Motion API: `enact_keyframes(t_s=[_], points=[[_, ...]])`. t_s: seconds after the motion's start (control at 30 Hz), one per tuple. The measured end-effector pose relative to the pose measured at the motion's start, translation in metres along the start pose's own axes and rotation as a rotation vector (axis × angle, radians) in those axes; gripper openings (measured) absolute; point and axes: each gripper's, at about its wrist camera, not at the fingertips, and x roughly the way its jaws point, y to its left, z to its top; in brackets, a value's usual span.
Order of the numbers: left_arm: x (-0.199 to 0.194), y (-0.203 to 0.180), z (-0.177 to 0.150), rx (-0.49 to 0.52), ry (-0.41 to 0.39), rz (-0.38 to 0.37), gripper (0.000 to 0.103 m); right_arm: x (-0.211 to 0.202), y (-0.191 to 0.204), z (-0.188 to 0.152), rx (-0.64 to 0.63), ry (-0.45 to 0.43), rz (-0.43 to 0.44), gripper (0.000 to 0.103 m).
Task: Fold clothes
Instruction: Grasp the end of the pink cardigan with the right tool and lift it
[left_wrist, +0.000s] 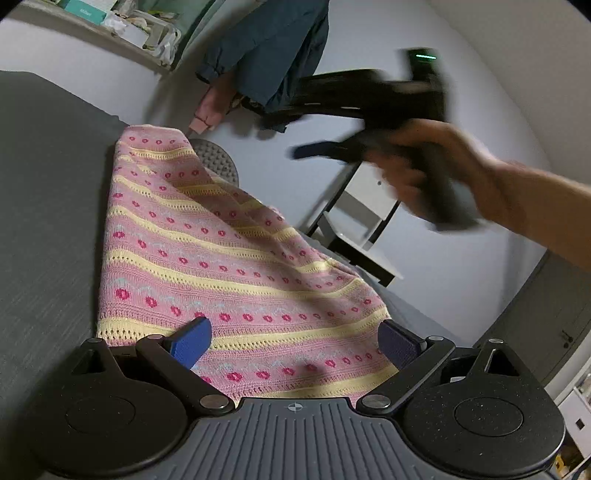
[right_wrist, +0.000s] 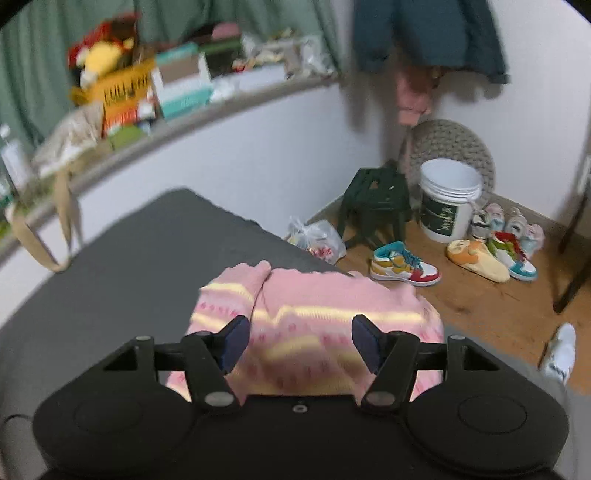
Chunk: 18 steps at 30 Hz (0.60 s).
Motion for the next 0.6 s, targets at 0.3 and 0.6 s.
enact_keyframes(t_s=[0.3, 0.6], points=[[-0.006, 0.004, -0.004, -0.039, -0.041, -0.021, 0.097, 0.094, 0.027, 0.018, -0.133, 0.111, -0.045, 0.051], [-0.005, 0.005, -0.004, -0.046, -0.046, -0.021, 0.097, 0.098, 0.031, 0.011, -0.152, 0.102, -0.056, 0.006]])
